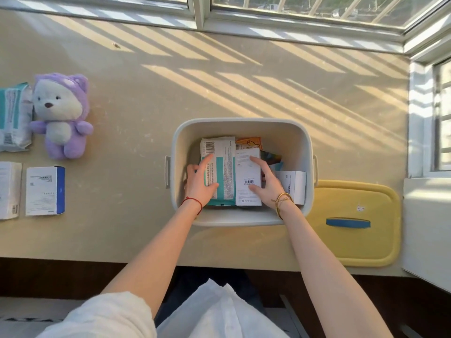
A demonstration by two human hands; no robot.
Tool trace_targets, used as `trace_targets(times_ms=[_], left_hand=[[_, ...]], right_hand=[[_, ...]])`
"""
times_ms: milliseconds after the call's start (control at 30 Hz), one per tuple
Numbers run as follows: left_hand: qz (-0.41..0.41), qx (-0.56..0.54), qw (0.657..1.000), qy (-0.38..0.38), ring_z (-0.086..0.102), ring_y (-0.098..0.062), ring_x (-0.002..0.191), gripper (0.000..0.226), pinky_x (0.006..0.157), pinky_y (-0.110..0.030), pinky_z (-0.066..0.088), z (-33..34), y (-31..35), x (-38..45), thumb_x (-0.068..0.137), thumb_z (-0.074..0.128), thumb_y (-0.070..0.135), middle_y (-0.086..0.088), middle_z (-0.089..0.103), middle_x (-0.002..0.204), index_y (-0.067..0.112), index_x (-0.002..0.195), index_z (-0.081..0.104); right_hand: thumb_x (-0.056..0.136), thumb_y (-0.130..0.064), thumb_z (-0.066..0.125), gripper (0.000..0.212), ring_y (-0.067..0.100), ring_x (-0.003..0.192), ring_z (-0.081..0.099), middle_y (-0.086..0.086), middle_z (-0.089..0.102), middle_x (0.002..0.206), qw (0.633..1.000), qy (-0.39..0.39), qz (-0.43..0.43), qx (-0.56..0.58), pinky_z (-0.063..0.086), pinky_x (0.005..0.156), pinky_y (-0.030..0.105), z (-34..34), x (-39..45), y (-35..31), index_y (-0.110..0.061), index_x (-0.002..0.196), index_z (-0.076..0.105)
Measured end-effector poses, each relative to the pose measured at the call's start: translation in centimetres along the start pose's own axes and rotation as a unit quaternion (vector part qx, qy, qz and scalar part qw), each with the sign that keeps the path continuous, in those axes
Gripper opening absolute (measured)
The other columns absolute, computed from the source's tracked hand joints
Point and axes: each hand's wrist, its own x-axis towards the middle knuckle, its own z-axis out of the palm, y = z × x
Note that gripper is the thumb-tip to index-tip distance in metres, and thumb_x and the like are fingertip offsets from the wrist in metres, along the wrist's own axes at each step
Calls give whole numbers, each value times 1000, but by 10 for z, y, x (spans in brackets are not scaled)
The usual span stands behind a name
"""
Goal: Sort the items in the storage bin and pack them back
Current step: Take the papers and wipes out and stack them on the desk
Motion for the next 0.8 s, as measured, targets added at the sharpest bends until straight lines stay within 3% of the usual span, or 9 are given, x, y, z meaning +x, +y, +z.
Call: trace_targets(times_ms=[133, 333, 433, 533, 667, 800], left_hand=[[-12, -61, 998, -31, 50, -17, 103, 87, 87, -29, 49, -4, 7, -1, 82, 68, -1, -6, 38, 121, 49, 142, 31], [1, -152, 983, -107, 52, -10, 111, 85, 68, -23, 57, -20, 19, -5, 84, 66, -4, 2, 47, 132, 39, 147, 28], [-8, -187, 975, -117, 54, -15, 115, 83, 70, -27, 59, -31, 26, -13, 84, 65, -6, -2, 47, 134, 38, 145, 30], [2, -193, 975, -112, 53, -15, 116, 82, 70, -26, 58, -46, 32, -29, 84, 64, -6, 3, 45, 132, 40, 143, 30], [36, -220, 970, -95, 54, -5, 111, 80, 70, -22, 58, -73, 40, -58, 86, 62, -6, 8, 44, 129, 39, 145, 31], [57, -251, 963, -80, 55, -13, 114, 80, 73, -30, 60, -103, 42, -95, 86, 61, -6, 3, 45, 130, 44, 142, 33]], right_hand=[[88, 2, 60, 78, 17, 118, 54, -3, 41, 139, 1000, 4, -5, 16, 60, 81, 36, -4, -4, -2, -50, 137, 30], [88, -1, 60, 77, 17, 116, 54, -11, 43, 137, 998, 40, -25, 45, 58, 85, 42, -17, -18, -6, -54, 136, 32], [88, -4, 61, 76, 21, 112, 56, -9, 46, 138, 995, 62, -43, 61, 56, 88, 46, -22, -30, -11, -54, 137, 32], [89, -4, 60, 73, 17, 109, 59, -1, 49, 137, 992, 74, -64, 85, 56, 87, 40, -26, -45, -19, -50, 138, 33], [90, 2, 58, 70, 0, 91, 62, -2, 55, 124, 986, 78, -86, 121, 54, 69, 20, -31, -71, -36, -36, 143, 34], [92, 1, 58, 69, 10, 100, 62, 0, 53, 131, 982, 68, -115, 136, 56, 72, 22, -31, -100, -57, -37, 144, 33]])
